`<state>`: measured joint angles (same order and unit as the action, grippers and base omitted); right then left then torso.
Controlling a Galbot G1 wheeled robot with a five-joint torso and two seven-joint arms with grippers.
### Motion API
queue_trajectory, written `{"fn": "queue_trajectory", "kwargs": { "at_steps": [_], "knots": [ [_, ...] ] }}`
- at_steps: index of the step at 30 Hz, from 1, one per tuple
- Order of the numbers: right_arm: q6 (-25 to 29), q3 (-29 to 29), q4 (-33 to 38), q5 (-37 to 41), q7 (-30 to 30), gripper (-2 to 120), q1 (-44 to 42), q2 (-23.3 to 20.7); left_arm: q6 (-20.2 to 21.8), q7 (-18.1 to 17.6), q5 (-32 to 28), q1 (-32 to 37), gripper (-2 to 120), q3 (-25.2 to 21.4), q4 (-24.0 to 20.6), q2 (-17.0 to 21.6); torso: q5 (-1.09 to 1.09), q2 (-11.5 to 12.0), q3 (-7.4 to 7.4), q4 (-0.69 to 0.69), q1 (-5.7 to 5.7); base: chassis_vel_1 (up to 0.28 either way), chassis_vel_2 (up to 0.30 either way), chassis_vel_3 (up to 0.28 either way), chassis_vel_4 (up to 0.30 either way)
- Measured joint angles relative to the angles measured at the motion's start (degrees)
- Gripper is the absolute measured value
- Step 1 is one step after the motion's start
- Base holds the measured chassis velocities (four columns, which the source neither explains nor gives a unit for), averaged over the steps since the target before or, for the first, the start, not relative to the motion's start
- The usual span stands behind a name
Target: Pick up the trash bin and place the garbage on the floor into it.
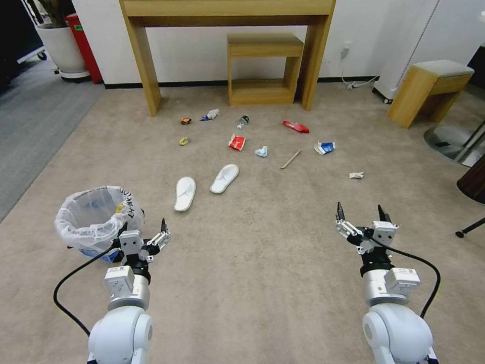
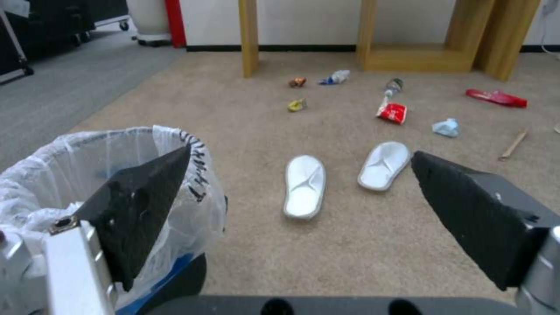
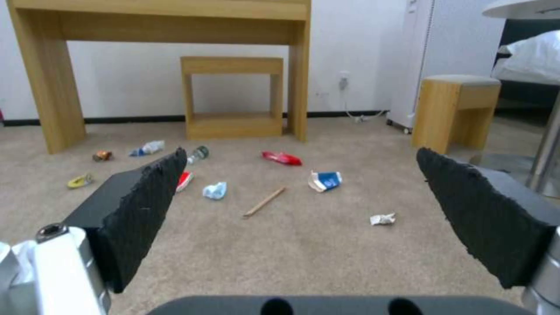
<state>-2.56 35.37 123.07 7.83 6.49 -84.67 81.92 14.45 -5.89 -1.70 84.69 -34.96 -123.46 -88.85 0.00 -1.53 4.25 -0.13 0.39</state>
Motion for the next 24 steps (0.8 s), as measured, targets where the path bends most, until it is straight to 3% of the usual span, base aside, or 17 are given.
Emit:
{"fn": "queue_trajectory", "kwargs": {
  "at_steps": [13,24],
  "knots": [
    [1.57,-0.25,-0.77,0.22,0.93,100,0.5,0.03,-0.6,0.0,0.26,-0.06,100,-0.13,0.95,-0.16,0.0,0.0,0.0,0.0,0.0,0.0,0.0,0.0,0.0],
    [-0.11,0.32,0.3,1.99,2.43,100,1.06,-0.86,-0.99,-0.09,0.93,0.12,100,-0.09,2.33,-0.39,0.0,0.0,0.0,0.0,0.0,0.0,0.0,0.0,0.0]
  ]
}}
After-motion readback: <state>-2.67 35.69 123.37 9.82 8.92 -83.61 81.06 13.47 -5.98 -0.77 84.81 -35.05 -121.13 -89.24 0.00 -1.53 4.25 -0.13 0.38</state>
